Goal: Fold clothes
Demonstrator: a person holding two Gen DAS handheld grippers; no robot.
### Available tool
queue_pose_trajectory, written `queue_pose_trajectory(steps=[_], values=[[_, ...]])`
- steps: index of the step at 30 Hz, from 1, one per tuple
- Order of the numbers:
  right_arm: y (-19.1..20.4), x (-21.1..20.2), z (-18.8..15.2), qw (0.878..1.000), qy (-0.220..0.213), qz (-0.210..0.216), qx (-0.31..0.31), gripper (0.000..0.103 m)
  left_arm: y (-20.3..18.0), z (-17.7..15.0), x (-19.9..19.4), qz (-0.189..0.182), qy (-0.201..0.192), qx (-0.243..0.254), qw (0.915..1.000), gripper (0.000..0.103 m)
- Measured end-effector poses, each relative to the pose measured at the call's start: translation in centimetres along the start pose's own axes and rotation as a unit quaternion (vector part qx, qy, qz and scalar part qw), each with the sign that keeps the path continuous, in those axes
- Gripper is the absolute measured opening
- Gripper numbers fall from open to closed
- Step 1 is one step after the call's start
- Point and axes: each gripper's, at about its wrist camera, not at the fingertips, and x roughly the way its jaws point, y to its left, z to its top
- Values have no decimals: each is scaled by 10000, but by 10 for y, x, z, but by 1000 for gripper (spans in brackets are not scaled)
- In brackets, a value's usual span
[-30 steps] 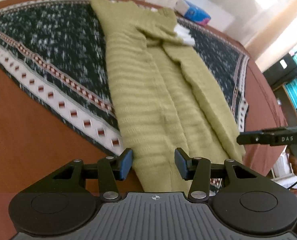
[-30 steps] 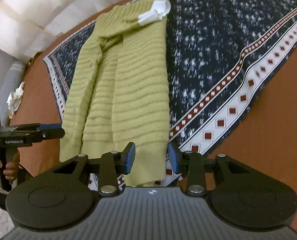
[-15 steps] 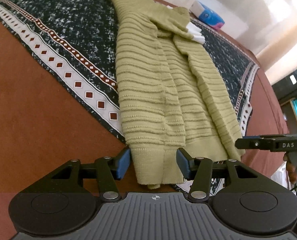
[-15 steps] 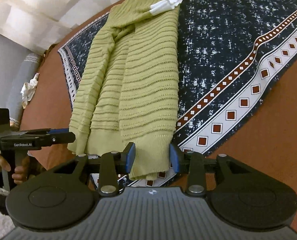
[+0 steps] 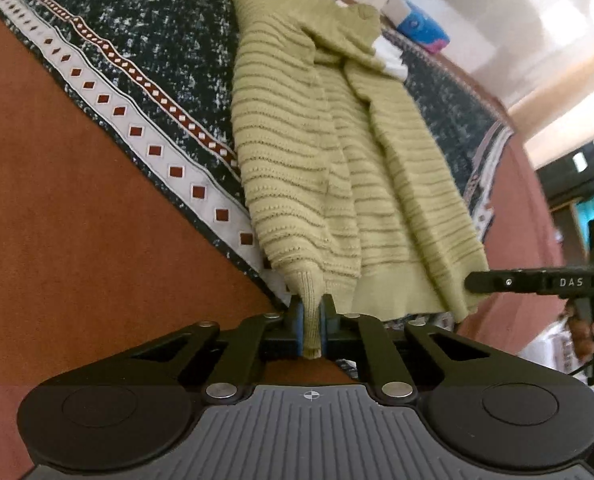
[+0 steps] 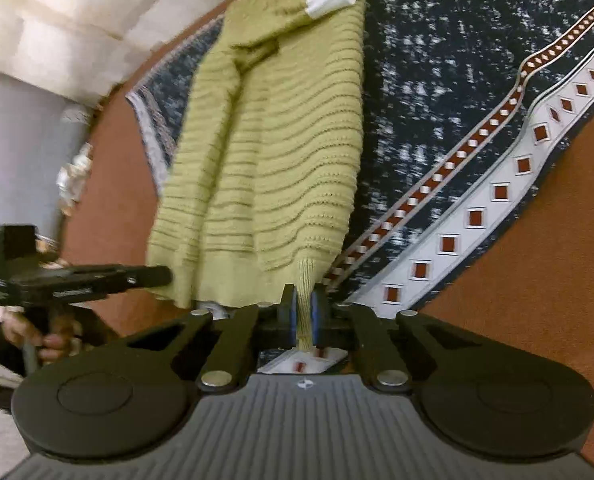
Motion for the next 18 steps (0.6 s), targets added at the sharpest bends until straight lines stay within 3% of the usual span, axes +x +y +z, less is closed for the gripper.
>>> queue_pose_trajectory(steps=[5,9,13,18], values=[[8,-24,18,9983,0,557,177,7,-9,19,-27,-372,-208,-37,9991,2],[23,-47,47,9954,-159,933,117,7,-22,44,-53,-642,-714,-91,9953,2],[40,-70,90,9901,-511,1305,23,7,-23,84,-70,-1045,-1178,-361,9869,2],[47,-82,157,9812,-1132,1560,46,7,-15,145,-76,-1104,-1912,-553,9738,2]])
